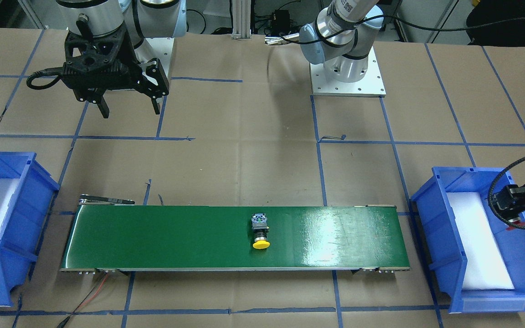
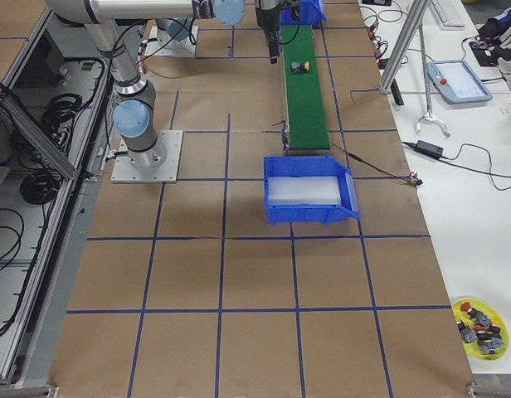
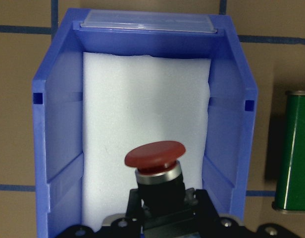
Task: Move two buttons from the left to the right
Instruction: 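Carry the red button onto the conveyor and release it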
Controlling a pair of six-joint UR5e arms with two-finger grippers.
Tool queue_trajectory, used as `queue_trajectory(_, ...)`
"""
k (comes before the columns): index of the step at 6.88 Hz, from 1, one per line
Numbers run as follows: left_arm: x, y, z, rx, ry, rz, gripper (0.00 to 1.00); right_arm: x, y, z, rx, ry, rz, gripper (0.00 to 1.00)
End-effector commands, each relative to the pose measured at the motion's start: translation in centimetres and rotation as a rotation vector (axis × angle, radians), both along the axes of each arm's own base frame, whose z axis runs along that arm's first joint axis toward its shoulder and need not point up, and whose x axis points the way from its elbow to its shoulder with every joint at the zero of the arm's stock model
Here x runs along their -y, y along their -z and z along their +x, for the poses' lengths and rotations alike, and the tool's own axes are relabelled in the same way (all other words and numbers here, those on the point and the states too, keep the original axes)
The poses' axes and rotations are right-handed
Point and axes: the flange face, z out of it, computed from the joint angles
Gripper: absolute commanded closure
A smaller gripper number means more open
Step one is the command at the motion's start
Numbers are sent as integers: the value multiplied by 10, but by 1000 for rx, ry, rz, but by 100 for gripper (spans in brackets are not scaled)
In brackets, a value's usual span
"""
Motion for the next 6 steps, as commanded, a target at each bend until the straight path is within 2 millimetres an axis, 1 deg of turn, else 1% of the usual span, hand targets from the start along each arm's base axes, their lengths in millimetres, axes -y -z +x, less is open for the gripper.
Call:
queue_trajectory(1,9,-4,-65,-4,6,19,91,1,0,0,2,0,-8,0)
queue_trajectory(3,17,-4,-162,0,32,26,91,2,0,0,5,-1,-14,0)
queue_trajectory(4,20,10,-208,-6,42,46,91,2,0,1,4,-1,-14,0)
queue_trajectory(5,22,23,-238,-9,36,63,91,2,1,0,1,1,-13,0)
queue_trajectory(6,20,50,-251,-11,42,99,91,2,0,1,6,1,-14,0)
